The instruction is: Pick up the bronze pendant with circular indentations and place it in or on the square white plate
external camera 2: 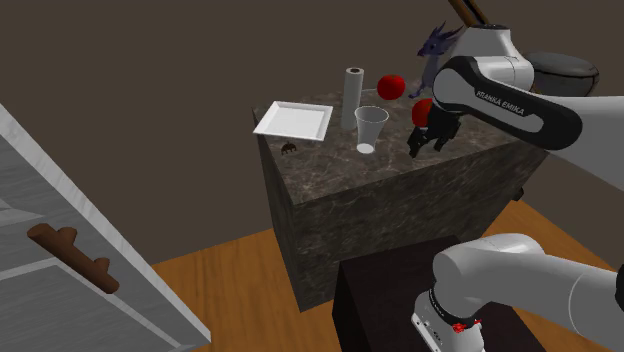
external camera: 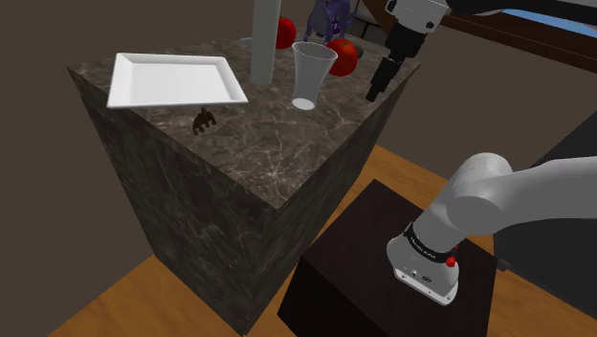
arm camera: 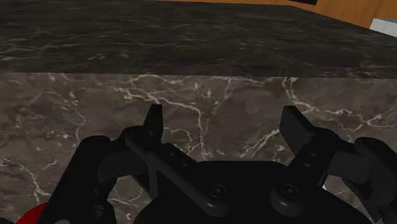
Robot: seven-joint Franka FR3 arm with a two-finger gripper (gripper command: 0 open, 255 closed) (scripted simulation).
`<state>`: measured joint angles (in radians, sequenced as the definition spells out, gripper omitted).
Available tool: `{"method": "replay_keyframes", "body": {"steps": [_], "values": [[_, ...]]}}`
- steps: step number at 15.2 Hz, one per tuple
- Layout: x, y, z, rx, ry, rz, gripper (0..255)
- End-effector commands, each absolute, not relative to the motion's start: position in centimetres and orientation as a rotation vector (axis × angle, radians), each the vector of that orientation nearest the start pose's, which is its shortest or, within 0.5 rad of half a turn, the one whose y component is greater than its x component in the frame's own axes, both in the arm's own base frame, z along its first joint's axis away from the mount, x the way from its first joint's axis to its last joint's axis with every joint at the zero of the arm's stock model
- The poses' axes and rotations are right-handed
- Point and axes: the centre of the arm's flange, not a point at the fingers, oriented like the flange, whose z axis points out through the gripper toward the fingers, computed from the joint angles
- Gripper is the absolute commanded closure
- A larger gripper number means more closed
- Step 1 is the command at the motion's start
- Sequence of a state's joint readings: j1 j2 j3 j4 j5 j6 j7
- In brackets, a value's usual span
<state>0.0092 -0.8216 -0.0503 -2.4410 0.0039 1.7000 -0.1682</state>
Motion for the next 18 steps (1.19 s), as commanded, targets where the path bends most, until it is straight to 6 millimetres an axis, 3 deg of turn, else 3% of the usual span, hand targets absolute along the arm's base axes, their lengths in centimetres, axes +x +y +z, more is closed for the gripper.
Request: {"method": "replay_keyframes", "body": {"steps": [1, 18], "values": [[30.9, -1.6, 57.2, -3.098, -0.219, -0.130, 0], [36.8, 17.6, 55.7, -3.006, -0.640, -0.552, 0]]}}
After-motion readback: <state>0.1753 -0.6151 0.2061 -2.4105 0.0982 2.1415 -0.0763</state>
